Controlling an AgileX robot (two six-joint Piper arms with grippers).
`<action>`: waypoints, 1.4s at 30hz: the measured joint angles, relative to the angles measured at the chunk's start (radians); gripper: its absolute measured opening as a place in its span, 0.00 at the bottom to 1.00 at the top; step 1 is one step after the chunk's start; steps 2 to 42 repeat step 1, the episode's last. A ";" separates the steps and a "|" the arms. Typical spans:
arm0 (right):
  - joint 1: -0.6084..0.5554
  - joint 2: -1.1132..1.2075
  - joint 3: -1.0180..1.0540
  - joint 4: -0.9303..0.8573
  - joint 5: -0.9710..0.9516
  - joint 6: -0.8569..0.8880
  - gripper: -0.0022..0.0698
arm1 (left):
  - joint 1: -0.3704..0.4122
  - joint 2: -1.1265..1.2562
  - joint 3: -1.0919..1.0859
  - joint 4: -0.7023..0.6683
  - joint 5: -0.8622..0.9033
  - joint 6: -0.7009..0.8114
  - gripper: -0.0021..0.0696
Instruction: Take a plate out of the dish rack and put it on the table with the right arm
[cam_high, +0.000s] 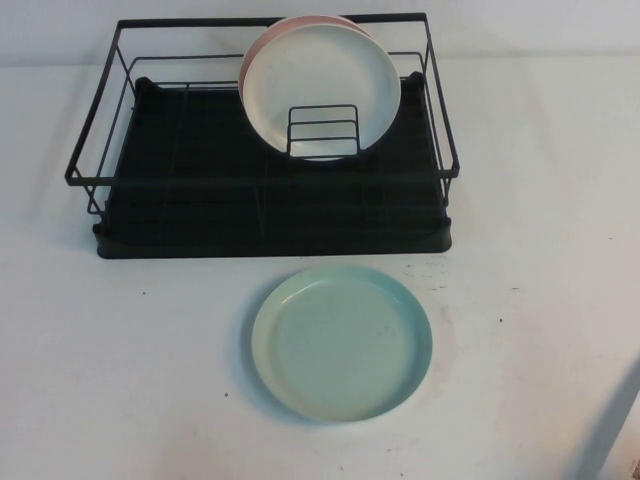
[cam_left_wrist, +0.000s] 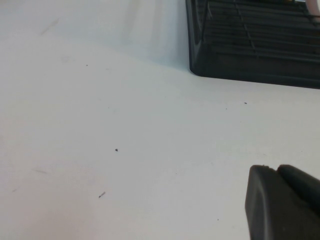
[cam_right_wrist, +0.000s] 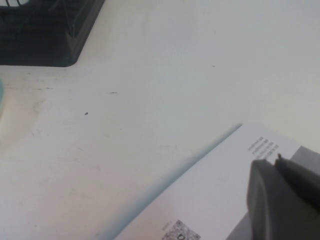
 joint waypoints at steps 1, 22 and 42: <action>0.000 0.000 0.000 0.000 0.000 0.000 0.00 | 0.000 0.000 0.000 0.000 0.000 0.000 0.02; 0.000 0.000 0.000 0.000 0.000 0.000 0.00 | 0.000 0.000 0.000 0.000 0.000 0.000 0.02; 0.000 0.000 0.000 0.000 0.000 0.000 0.00 | 0.000 0.000 0.000 0.000 0.000 0.000 0.02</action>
